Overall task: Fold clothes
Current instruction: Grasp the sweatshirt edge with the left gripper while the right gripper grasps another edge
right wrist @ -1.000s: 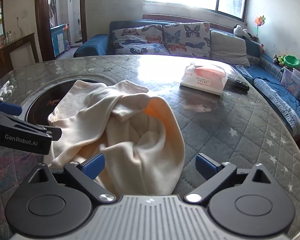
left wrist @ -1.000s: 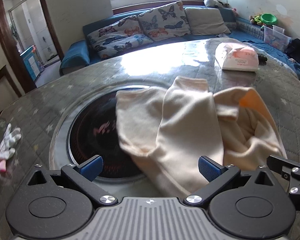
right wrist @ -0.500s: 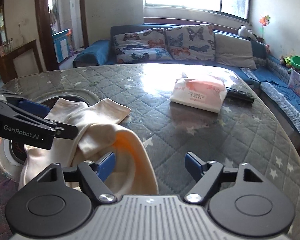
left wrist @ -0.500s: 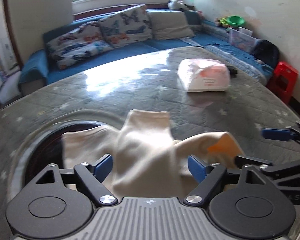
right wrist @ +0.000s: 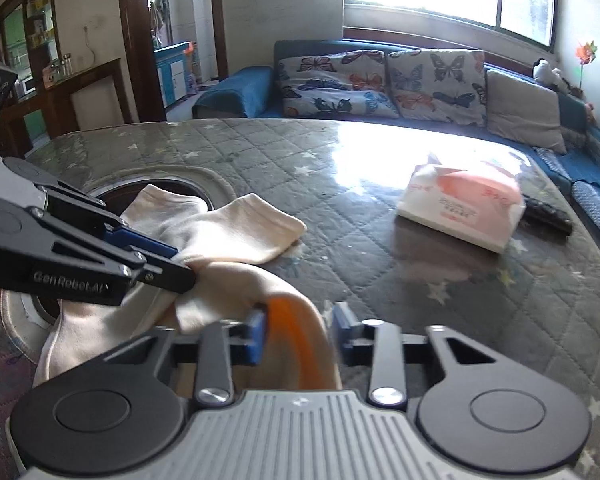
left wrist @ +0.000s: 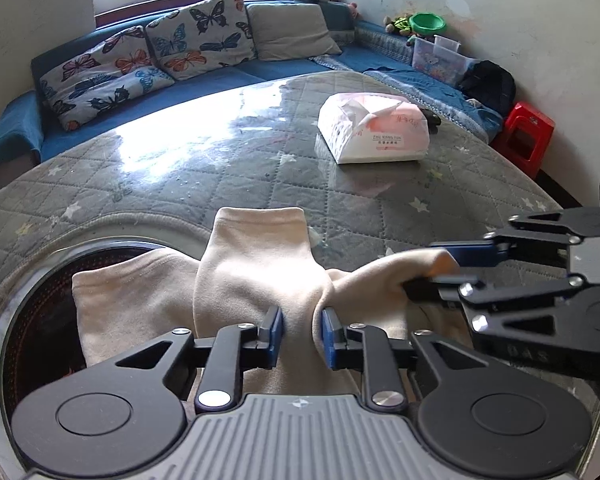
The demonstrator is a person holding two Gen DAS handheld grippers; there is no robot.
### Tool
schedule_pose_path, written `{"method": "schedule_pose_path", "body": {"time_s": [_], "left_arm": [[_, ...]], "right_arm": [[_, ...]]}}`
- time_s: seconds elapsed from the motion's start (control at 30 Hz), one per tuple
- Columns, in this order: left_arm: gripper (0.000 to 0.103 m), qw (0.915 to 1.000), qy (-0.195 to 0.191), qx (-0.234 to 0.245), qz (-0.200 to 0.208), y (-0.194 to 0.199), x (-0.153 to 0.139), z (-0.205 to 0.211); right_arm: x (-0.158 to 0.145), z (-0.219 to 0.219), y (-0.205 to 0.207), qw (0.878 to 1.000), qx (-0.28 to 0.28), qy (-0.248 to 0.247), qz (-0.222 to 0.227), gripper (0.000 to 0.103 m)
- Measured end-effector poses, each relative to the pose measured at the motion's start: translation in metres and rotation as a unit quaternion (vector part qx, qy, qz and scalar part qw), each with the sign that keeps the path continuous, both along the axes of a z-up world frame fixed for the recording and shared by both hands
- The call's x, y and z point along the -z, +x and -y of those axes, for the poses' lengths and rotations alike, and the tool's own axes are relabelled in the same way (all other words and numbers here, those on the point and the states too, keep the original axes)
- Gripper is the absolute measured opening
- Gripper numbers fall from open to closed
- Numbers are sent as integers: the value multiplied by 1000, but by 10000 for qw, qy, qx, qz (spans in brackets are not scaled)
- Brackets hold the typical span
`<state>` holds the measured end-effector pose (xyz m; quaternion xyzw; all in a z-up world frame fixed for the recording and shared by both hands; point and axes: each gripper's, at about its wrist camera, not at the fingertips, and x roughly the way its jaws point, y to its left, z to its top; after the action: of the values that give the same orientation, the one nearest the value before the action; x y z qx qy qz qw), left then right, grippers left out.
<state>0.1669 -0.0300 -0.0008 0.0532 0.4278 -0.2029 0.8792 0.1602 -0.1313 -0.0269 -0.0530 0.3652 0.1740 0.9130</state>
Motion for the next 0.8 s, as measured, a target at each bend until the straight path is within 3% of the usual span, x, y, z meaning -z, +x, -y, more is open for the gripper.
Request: {"method": "schedule_pose_path", "body": {"time_s": [0.13,0.47,0.6,0.73,0.8], "left_arm": [[16,10000,-39,-31,58,-3,-2,-3],[12,9979,-394,-330,406,-38,-27,-35],[13,9974,-486,-361,397,-53,-29,-48],[13,9970,-491,-416,434,-61,-32,-51],[13,9969,-494,-434,423,-62,-31,-52]], "right_arm": [[-5,0,-6,9998,98,73,182,4],[-37,31,-45,9910,1051,93,824,0],[-42,43,-56,9909,1112,155,739,0],[-40,24,-63,9965,544,111,631,14],[-38,8,-65,9977,169,-33,660,37]]}}
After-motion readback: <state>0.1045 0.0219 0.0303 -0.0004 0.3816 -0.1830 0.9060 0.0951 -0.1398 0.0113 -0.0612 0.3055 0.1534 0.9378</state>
